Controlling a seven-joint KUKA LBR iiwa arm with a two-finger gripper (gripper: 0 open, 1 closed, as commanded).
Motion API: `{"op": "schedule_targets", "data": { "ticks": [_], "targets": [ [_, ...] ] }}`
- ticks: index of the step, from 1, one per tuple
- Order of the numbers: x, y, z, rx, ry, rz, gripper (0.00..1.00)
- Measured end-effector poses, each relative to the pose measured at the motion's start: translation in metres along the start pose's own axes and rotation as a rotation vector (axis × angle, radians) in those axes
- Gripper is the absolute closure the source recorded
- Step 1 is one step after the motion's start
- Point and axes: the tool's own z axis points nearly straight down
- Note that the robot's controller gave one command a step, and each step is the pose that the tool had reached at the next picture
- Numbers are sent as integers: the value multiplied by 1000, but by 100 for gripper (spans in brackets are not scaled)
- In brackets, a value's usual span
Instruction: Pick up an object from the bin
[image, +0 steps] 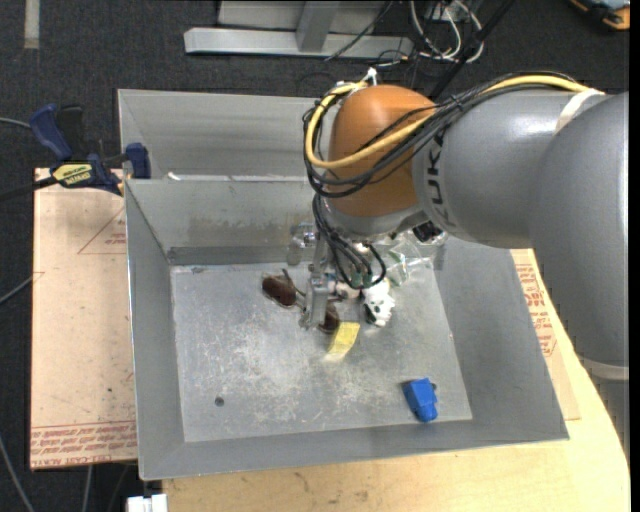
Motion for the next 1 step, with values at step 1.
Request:
{"op": "schedule_targets", "data": {
  "ticks": [1],
  "targets": [
    [-19,-53,53,0,-5,-110,0]
  ]
}}
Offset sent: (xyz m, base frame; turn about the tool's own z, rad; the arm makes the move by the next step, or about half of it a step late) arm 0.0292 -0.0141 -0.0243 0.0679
